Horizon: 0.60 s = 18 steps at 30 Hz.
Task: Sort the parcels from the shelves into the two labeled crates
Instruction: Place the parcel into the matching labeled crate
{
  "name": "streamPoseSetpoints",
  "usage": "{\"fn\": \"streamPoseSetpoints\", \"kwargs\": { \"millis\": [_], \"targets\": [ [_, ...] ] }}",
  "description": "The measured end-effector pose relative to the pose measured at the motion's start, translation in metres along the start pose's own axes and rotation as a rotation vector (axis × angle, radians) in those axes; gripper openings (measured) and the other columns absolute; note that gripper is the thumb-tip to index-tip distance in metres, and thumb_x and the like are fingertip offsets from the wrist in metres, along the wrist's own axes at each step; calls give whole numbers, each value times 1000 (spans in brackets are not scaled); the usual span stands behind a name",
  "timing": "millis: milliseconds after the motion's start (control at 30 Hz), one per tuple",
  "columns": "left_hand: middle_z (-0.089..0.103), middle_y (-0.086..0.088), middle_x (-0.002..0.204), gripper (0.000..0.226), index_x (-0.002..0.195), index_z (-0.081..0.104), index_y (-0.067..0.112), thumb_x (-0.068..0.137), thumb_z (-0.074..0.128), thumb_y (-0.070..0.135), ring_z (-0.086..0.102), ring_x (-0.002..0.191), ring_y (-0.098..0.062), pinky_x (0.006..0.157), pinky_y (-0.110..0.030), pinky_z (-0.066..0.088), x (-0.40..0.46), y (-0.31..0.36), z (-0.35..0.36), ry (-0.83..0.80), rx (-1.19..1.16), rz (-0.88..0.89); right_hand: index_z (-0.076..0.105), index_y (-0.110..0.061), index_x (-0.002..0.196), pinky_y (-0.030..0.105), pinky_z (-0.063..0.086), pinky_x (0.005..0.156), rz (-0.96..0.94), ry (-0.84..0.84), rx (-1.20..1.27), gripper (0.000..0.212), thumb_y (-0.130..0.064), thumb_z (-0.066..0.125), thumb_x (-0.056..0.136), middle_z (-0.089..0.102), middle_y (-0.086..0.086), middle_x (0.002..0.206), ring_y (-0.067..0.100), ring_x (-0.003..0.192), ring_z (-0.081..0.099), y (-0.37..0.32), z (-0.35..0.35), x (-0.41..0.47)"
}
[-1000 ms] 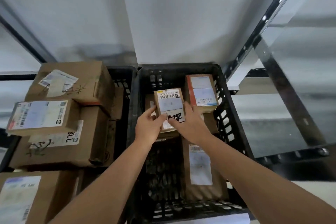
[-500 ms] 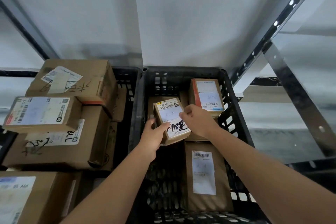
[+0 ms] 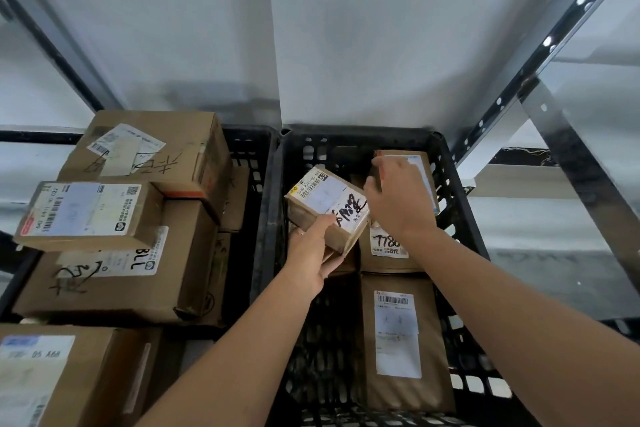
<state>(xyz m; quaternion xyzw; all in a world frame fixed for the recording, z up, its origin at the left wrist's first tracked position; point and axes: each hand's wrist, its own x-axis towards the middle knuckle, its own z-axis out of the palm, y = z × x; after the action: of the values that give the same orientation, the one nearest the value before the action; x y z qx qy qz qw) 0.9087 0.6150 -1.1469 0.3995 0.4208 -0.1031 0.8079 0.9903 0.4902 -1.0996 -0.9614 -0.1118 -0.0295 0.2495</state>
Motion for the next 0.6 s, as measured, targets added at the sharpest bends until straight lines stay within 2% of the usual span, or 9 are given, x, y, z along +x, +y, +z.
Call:
{"fn": "streamPoseSetpoints", "kwargs": {
  "millis": [67, 133, 233, 367, 467, 600],
  "targets": [
    [68, -9, 118, 46, 126, 53, 20, 86, 75, 25, 67, 107, -25, 95, -46, 57, -2, -6, 0, 6, 45, -20, 42, -13, 143, 44, 38, 107, 159, -30, -121, 53, -39, 54, 98, 39, 15, 150, 32, 137, 35, 10, 0, 10],
    [68, -8, 118, 51, 130, 53, 20, 84, 76, 28, 67, 107, -24, 92, -45, 58, -3, -11, -2, 10, 110, -49, 28, -14, 151, 52, 31, 112, 371, -189, -182, 75, -55, 55, 94, 22, 20, 159, 39, 146, 20, 22, 1, 17],
    [70, -7, 116, 51, 131, 52, 22, 85, 75, 25, 68, 106, -23, 90, -45, 59, 1, -9, -6, 3, 162, -28, 19, -16, 155, 54, 29, 114, 462, -292, -218, 94, -69, 57, 87, 17, 23, 161, 44, 148, 16, 35, 4, 27],
    [68, -2, 119, 49, 130, 53, 27, 86, 74, 27, 67, 108, -21, 88, -41, 59, 0, -6, -11, -4, 283, 15, 18, -19, 154, 55, 33, 111, 484, -264, -166, 101, -66, 68, 80, 27, 25, 155, 46, 143, 25, 43, 7, 35],
    [68, -1, 115, 44, 127, 56, 24, 86, 72, 29, 64, 108, -20, 93, -42, 56, -5, -8, -17, -10, 418, -31, 15, -17, 153, 54, 38, 107, 514, -241, -126, 104, -57, 75, 77, 35, 23, 150, 44, 137, 33, 44, 7, 36],
    [69, 0, 111, 37, 122, 59, 23, 86, 69, 27, 63, 105, -18, 99, -43, 54, -17, -8, -20, -64, 526, -109, 26, -15, 149, 49, 45, 102, 426, -268, -89, 99, -55, 77, 73, 47, 16, 139, 39, 128, 46, 44, -3, 40]
  ]
}}
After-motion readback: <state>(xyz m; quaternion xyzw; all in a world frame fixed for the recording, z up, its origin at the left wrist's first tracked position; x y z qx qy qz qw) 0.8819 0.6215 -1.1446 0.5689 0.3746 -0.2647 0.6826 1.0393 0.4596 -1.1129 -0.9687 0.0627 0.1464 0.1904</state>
